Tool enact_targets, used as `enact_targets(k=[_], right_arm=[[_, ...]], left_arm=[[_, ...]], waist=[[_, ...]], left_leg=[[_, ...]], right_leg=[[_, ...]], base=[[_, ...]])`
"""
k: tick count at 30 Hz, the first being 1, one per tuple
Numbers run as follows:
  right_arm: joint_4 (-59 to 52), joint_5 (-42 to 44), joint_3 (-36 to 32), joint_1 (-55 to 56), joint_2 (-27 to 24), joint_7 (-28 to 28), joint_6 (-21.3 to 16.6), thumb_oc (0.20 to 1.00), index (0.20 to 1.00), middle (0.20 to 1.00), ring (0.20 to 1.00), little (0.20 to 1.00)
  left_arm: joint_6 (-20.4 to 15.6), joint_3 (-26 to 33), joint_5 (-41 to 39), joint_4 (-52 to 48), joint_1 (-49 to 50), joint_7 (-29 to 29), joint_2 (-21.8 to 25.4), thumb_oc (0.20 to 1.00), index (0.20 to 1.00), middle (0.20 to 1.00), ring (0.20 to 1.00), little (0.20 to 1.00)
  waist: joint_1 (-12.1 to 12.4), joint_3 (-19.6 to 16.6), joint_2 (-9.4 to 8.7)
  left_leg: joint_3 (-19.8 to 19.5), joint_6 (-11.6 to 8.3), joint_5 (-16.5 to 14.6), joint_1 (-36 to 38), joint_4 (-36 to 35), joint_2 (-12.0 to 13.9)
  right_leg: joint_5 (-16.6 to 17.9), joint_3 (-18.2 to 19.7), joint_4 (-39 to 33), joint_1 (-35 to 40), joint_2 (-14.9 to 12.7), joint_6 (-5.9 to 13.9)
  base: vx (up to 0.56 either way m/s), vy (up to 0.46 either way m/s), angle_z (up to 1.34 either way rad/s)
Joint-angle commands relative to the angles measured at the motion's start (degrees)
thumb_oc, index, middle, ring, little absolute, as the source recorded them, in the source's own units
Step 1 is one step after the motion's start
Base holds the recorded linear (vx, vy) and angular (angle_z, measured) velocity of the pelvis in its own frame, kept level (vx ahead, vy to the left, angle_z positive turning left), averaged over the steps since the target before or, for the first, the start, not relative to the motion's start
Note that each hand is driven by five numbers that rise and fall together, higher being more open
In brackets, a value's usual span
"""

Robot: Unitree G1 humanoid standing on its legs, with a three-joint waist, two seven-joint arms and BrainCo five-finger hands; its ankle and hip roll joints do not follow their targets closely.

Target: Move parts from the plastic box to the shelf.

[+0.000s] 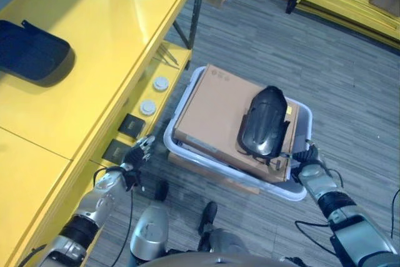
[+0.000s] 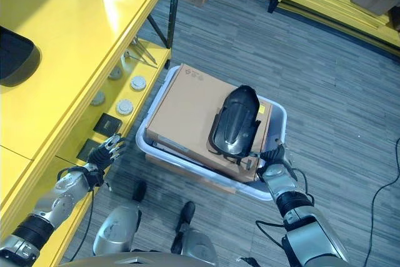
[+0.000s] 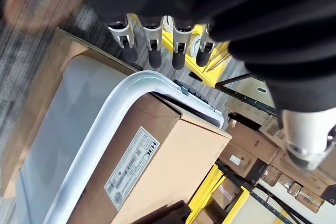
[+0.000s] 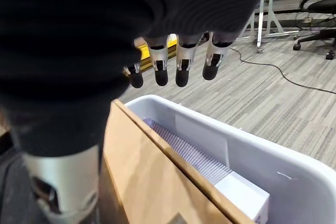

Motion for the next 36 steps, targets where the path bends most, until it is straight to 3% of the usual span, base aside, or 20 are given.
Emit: enact_targets(k=[1, 6, 22, 29, 30, 31, 32, 36], right_arm=[[2.61, 3.69, 0.21, -3.27, -4.45, -7.01, -3.10, 1.000, 1.000, 1.000, 1.000, 1.000], [3.78, 6.44, 0.73, -6.95, -4.82, -8.76, -4.28, 1.000, 1.000, 1.000, 1.000, 1.000], [4.66, 11.07, 2.65, -13.73, -6.52, -7.87, -3.20, 1.000, 1.000, 1.000, 1.000, 1.000], [9.74, 11.95, 2.57, -14.22, -5.87, -5.70, -5.00, 1.000, 1.000, 1.000, 1.000, 1.000], [10.17, 12.11, 2.70, -14.22, -5.71, -5.46, -5.21, 0.853, 0.853, 0.853, 0.853, 0.853], [10.44, 12.07, 2.72, -14.12, -5.44, -5.18, -5.43, 0.457, 0.457, 0.457, 0.457, 0.457], [10.48, 12.07, 2.84, -14.16, -5.29, -4.94, -5.34, 0.200, 0.200, 0.200, 0.200, 0.200], [10.53, 11.78, 3.03, -13.69, -4.82, -4.06, -5.39, 0.200, 0.200, 0.200, 0.200, 0.200]], left_arm=[[-5.10, -0.45, -0.70, -3.11, -1.33, -1.65, -1.03, 1.000, 1.000, 1.000, 1.000, 1.000], [-7.62, -0.97, -2.34, -3.48, -3.22, -3.04, -0.77, 1.000, 1.000, 1.000, 1.000, 1.000], [-10.55, -2.37, -3.89, -2.63, -6.46, -2.83, -0.44, 1.000, 1.000, 1.000, 1.000, 1.000], [-11.68, -3.36, -4.66, -1.74, -7.67, -2.78, -0.63, 1.000, 1.000, 1.000, 1.000, 1.000], [-11.83, -3.41, -4.80, -1.62, -7.78, -2.91, -0.61, 1.000, 1.000, 1.000, 1.000, 1.000], [-12.07, -3.47, -4.82, -1.61, -7.90, -2.94, -0.63, 1.000, 1.000, 1.000, 1.000, 1.000], [-12.27, -3.60, -4.76, -1.59, -8.07, -2.89, -0.76, 1.000, 1.000, 1.000, 1.000, 1.000], [-12.44, -3.61, -4.77, -1.87, -8.58, -2.58, -1.17, 1.000, 1.000, 1.000, 1.000, 1.000]], waist=[[1.42, -1.96, 2.17], [1.92, -0.20, 2.52], [1.72, 4.33, 3.06], [1.47, 5.76, 3.62], [1.50, 5.82, 3.67], [1.41, 5.91, 3.69], [1.36, 5.98, 3.68], [0.97, 5.99, 3.77]], left_leg=[[1.22, 1.03, -4.56, -2.51, 2.73, 0.28], [0.33, 1.23, -4.47, -5.49, 4.41, -0.47], [-0.10, 1.45, -4.30, -11.68, 8.04, -1.72], [0.01, 1.63, -4.09, -13.23, 8.67, -2.06], [-0.03, 1.65, -4.10, -13.35, 8.72, -2.11], [0.00, 1.69, -4.14, -13.42, 8.77, -2.15], [0.05, 1.72, -4.15, -13.45, 8.77, -2.18], [0.23, 1.67, -4.21, -13.47, 8.94, -2.15]], right_leg=[[-3.45, -1.09, 5.80, -3.79, -0.74, 3.77], [-3.31, -1.78, 7.02, -5.99, -1.07, 3.67], [-3.02, -2.44, 9.24, -11.17, -1.49, 3.36], [-2.95, -2.37, 10.02, -12.78, -1.61, 3.29], [-2.97, -2.37, 10.06, -12.87, -1.63, 3.29], [-2.96, -2.27, 10.16, -13.08, -1.60, 3.27], [-2.96, -2.24, 10.15, -13.15, -1.59, 3.24], [-2.97, -1.99, 10.36, -13.44, -1.60, 3.15]], base=[[-0.07, 0.026, -0.02], [-0.08, -0.016, 0.03], [-0.04, -0.008, 0.01], [-0.03, 0.005, -0.01], [0.00, 0.000, 0.00], [0.00, 0.000, 0.00], [0.00, 0.000, 0.00], [0.00, 0.004, -0.01]])
